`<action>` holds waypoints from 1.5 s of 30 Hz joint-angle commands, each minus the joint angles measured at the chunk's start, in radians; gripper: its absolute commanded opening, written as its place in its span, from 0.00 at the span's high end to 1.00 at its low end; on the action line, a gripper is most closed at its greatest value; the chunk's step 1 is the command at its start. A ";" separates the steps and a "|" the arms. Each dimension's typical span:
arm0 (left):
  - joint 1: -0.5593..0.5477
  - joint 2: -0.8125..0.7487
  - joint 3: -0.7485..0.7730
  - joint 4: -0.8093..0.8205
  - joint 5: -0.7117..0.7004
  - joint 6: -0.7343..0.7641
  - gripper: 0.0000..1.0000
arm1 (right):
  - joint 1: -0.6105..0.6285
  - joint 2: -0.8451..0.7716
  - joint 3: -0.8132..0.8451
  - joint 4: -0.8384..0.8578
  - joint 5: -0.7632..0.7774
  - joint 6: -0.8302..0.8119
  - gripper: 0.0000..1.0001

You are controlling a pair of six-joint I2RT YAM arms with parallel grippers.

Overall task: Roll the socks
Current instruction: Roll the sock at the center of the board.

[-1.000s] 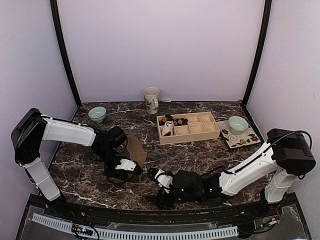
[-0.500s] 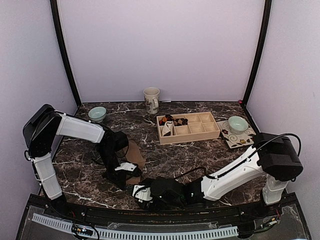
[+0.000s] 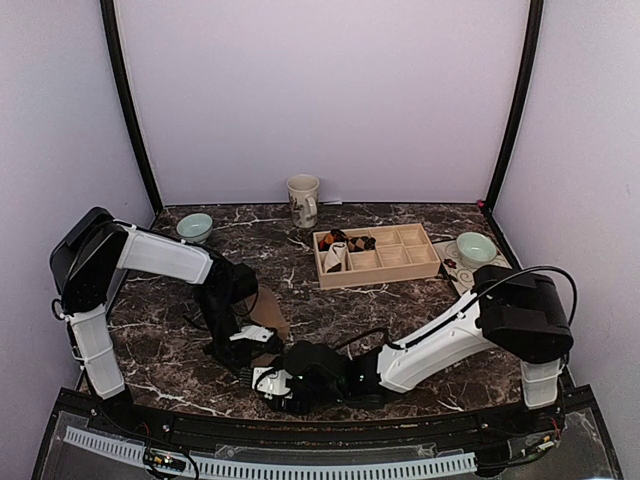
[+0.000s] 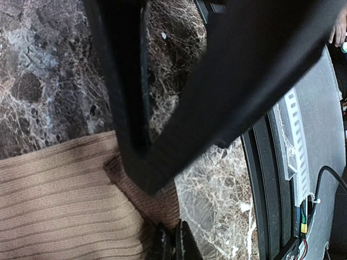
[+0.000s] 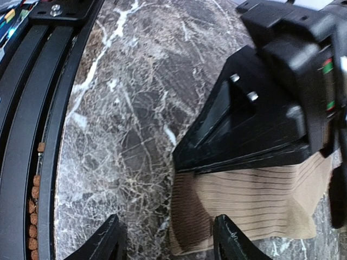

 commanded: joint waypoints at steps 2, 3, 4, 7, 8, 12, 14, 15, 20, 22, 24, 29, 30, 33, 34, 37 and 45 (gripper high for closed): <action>0.007 -0.011 0.006 -0.017 0.007 -0.002 1.00 | -0.023 0.038 0.006 0.040 -0.040 0.023 0.45; 0.007 -0.012 0.006 -0.012 0.004 -0.005 1.00 | -0.028 0.045 0.009 0.045 -0.049 0.029 0.45; 0.006 -0.012 0.005 -0.008 0.000 -0.006 1.00 | -0.031 0.054 0.017 0.045 -0.057 0.033 0.46; 0.007 -0.010 0.013 -0.007 -0.011 -0.009 1.00 | -0.037 0.082 0.036 0.046 -0.054 0.031 0.49; 0.007 -0.010 0.013 -0.010 -0.011 -0.008 1.00 | -0.039 0.087 0.039 0.052 -0.053 0.034 0.49; 0.008 -0.014 0.010 -0.010 -0.019 -0.009 1.00 | -0.047 0.103 0.049 0.045 -0.072 0.048 0.53; 0.007 -0.016 0.009 -0.007 -0.023 -0.013 1.00 | -0.048 0.108 0.050 0.033 -0.077 0.064 0.60; 0.007 -0.019 0.009 -0.004 -0.021 -0.016 1.00 | -0.049 0.107 0.042 0.033 -0.074 0.075 0.64; 0.019 -0.035 0.017 0.001 -0.005 -0.029 0.94 | -0.050 0.119 -0.021 0.057 -0.062 0.144 0.73; 0.019 -0.039 0.019 0.002 -0.001 -0.030 0.91 | -0.050 0.130 -0.036 0.068 -0.062 0.182 0.75; 0.020 -0.039 0.017 0.004 0.001 -0.034 0.88 | -0.051 0.139 -0.054 0.091 -0.049 0.225 0.77; 0.024 -0.061 0.003 0.006 0.013 -0.042 0.80 | -0.058 0.169 -0.094 0.150 -0.045 0.309 0.78; 0.025 -0.067 0.002 0.003 0.014 -0.044 0.77 | -0.060 0.175 -0.094 0.150 -0.053 0.320 0.79; 0.028 -0.085 0.000 -0.009 0.019 -0.047 0.75 | -0.069 0.183 -0.093 0.148 -0.080 0.350 0.86; 0.028 -0.091 -0.004 -0.008 0.022 -0.050 0.73 | -0.074 0.184 -0.092 0.147 -0.086 0.363 0.89; 0.038 -0.120 -0.022 0.030 0.009 -0.083 0.68 | -0.090 0.180 -0.084 0.130 -0.104 0.407 0.98; 0.190 -0.326 -0.142 0.194 -0.125 -0.137 0.61 | -0.123 0.158 -0.118 0.125 -0.201 0.539 1.00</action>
